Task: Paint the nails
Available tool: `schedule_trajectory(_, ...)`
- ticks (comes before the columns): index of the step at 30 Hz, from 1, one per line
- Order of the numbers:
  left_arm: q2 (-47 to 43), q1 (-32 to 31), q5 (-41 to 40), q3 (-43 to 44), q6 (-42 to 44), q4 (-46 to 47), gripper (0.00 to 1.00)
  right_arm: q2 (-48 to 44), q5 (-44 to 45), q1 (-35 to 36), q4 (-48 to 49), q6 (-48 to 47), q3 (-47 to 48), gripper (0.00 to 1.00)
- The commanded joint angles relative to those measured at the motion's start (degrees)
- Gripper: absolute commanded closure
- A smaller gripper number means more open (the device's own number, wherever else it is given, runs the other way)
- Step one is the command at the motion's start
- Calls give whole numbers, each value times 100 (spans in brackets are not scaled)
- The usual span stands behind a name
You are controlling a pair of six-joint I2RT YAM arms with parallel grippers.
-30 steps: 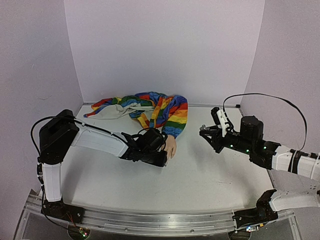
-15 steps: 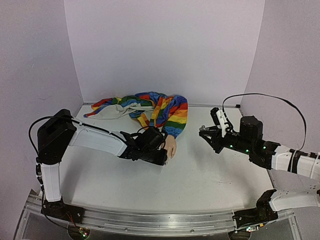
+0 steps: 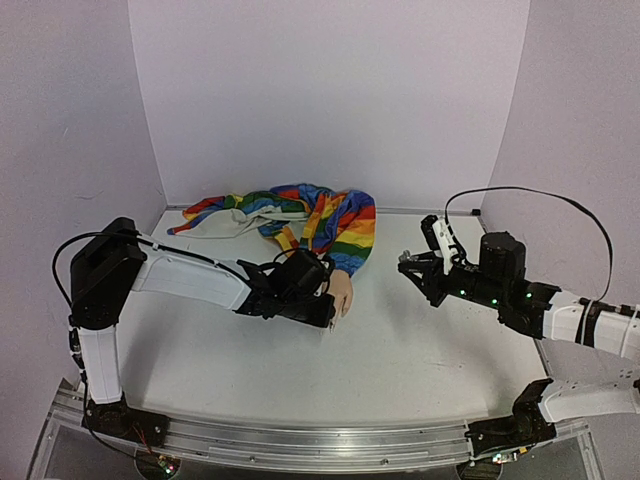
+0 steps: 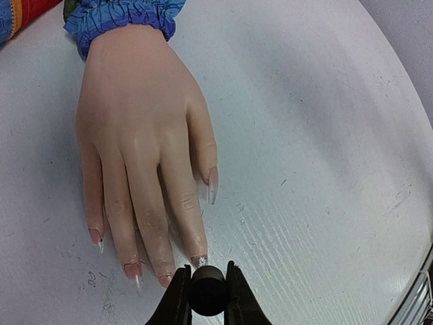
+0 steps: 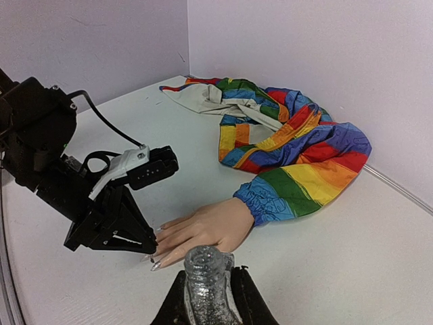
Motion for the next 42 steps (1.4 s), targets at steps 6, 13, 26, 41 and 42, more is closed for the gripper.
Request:
schedule_trajectory(6, 70, 57, -20, 313, 164, 181, 100, -7, -48, -21, 369, -35, 46, 100)
schedule_trajectory(13, 146, 68, -2, 394, 229, 184, 100, 11, -48, -19, 377, -43, 55, 100)
schedule_trajectory(26, 281, 77, 78, 459, 212, 183, 100, 6, -59, -21, 386, -34, 45, 100)
schedule_trajectory(41, 321, 76, 115, 419, 163, 180, 100, -7, -52, -21, 387, -34, 46, 100)
schedule_trajectory(42, 307, 77, 108, 397, 154, 180, 100, -2, -54, -21, 386, -34, 39, 100)
